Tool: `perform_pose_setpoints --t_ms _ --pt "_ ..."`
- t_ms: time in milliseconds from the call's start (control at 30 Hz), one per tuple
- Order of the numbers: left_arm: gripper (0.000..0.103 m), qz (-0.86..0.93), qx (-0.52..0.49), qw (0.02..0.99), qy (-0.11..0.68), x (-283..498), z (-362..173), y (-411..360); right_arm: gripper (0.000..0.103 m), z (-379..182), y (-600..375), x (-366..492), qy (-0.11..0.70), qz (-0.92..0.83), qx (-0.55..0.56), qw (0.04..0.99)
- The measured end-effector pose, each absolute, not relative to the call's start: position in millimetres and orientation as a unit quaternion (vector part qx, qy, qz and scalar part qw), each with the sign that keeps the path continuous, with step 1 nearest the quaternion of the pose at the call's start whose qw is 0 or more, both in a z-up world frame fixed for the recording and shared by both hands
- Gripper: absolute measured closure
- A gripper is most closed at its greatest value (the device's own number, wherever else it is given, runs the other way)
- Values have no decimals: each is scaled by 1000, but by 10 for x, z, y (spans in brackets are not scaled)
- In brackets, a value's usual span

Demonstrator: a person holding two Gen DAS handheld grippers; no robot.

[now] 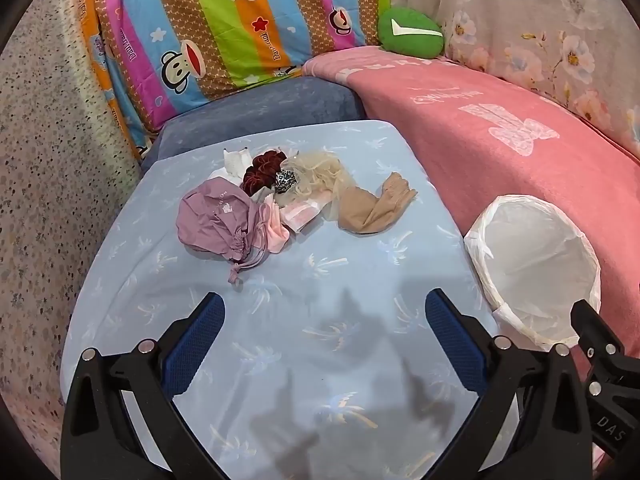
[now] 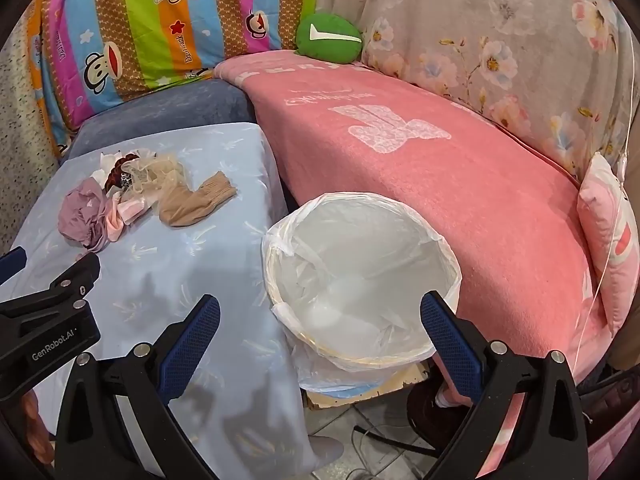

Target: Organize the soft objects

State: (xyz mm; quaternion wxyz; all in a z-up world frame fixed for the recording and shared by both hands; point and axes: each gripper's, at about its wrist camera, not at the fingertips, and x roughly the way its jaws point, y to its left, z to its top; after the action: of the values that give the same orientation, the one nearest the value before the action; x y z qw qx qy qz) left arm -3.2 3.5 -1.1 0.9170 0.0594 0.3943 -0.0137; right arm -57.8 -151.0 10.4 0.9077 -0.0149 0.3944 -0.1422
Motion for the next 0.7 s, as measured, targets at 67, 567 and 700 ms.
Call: perform_pose_setpoints --t_ms 67,567,700 --pt "7 -13 58 917 394 -35 -10 32 6 106 -1501 -573 394 -142 -14 908" --pt "7 -8 58 921 386 -72 39 27 6 129 -1538 -603 389 -133 -12 911" --pt "7 -7 58 922 384 -80 58 27 6 138 -1539 -602 389 -133 -13 912"
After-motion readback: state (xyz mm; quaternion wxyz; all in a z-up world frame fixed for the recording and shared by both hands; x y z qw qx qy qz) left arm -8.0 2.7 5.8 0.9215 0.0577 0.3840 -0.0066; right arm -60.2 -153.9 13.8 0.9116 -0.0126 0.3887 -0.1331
